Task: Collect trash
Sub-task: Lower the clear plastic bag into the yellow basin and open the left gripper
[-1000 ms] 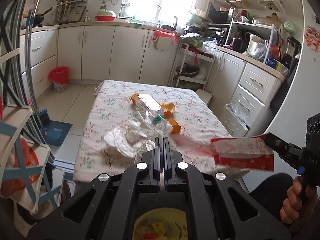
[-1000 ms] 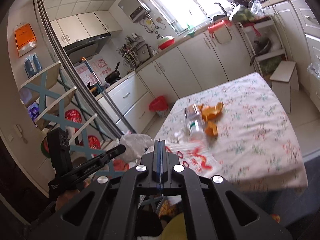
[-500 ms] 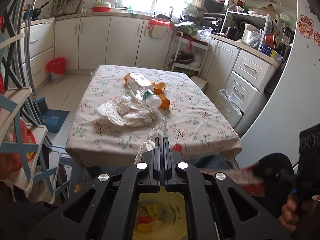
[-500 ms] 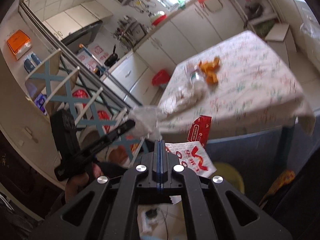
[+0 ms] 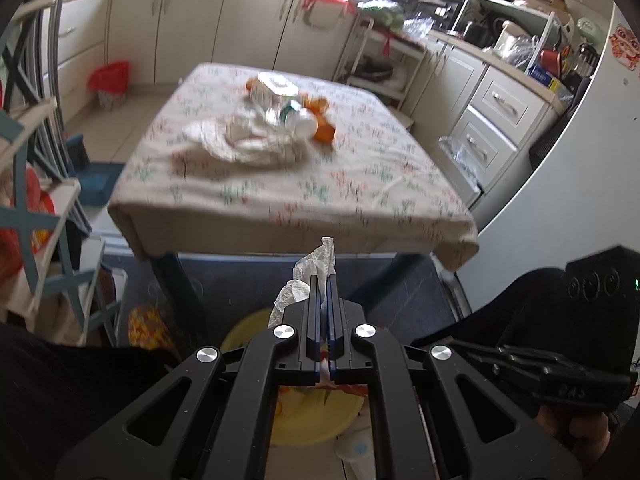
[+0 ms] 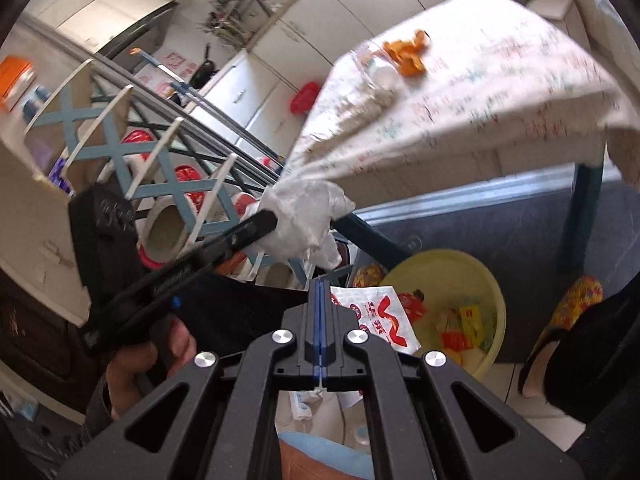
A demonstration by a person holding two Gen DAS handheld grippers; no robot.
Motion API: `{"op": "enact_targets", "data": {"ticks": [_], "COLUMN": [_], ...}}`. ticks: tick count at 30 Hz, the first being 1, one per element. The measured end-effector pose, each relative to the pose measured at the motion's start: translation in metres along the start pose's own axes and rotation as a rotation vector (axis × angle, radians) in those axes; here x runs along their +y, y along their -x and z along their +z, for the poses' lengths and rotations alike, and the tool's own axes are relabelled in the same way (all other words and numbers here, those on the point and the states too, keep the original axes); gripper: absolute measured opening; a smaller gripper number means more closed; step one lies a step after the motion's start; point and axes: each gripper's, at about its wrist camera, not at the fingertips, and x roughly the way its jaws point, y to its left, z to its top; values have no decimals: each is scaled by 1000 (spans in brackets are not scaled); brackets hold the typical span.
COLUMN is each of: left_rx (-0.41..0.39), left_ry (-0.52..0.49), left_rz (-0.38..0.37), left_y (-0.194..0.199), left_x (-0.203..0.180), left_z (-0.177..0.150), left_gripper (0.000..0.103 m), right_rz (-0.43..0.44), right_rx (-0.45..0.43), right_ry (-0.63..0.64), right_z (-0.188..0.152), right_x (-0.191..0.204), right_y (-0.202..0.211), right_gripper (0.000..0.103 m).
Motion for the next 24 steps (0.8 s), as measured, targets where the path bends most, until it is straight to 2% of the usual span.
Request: {"op": "enact_targets", "data": {"ticks": [5,10,19,21,23,24], "left_rx": [79,177,238,256,259,252], "left_ry": [15,28,27,30,29,30], "left_rz": [23,32,50,55,68,76], "left_y": [-19,-44,-60,-65,-66,-65], "left_x": [1,2,0,1,2,2], "left_z": [-16,-33,-40,-42,-42,-41], "left_gripper": [2,2,3,8,22,26], "right_rz": [-21,-63,-107,-130,-147,-149], "right_rx": [40,73,82,95,99,102], "right_ry": [-88,-110,-97,-99,-102,-107], "right_z": [2,0,-3,-5,-6,-6], "right_x": [-16,-26,-30,-32,-34,-35], "right_y": [-19,-36,-43,-45,-47,-48], "right_gripper": [1,1,1,1,2,3]}}
